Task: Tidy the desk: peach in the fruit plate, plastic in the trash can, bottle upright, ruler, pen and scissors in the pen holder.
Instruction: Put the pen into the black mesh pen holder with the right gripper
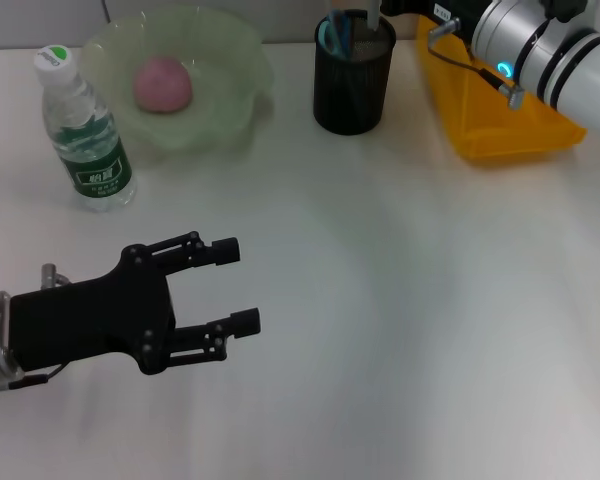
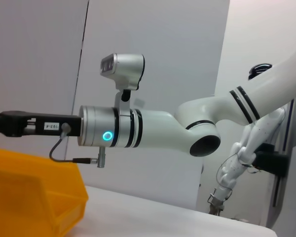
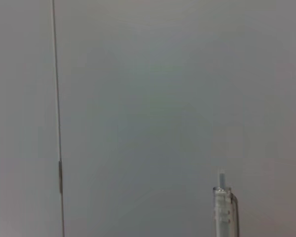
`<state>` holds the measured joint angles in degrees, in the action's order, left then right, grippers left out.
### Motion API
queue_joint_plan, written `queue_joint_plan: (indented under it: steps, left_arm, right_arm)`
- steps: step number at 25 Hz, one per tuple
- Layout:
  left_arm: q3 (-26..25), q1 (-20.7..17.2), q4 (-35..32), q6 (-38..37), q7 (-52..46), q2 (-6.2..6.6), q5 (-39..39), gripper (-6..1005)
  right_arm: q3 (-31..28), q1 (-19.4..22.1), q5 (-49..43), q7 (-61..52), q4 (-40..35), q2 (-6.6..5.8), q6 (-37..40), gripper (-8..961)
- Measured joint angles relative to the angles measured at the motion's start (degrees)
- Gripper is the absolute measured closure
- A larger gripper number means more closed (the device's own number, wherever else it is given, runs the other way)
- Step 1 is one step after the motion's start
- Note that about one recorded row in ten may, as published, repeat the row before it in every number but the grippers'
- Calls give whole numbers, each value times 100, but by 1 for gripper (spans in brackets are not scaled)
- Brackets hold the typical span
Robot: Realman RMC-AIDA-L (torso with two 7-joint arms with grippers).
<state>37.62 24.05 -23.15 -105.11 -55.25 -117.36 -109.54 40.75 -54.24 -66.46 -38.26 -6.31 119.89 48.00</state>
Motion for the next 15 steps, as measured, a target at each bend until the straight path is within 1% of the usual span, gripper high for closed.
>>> queue_joint_plan:
  steps: [9,15]
  left_arm:
    - [0,118,-60,-83,-165,13,-16,216]
    - [-9,137,-67,-133,-184,38,-2,216]
  right_arm:
    - [-29,-31,11,68,51,0,-20,727]
    - [-24,-143,11,70,52,-1,-213,717]
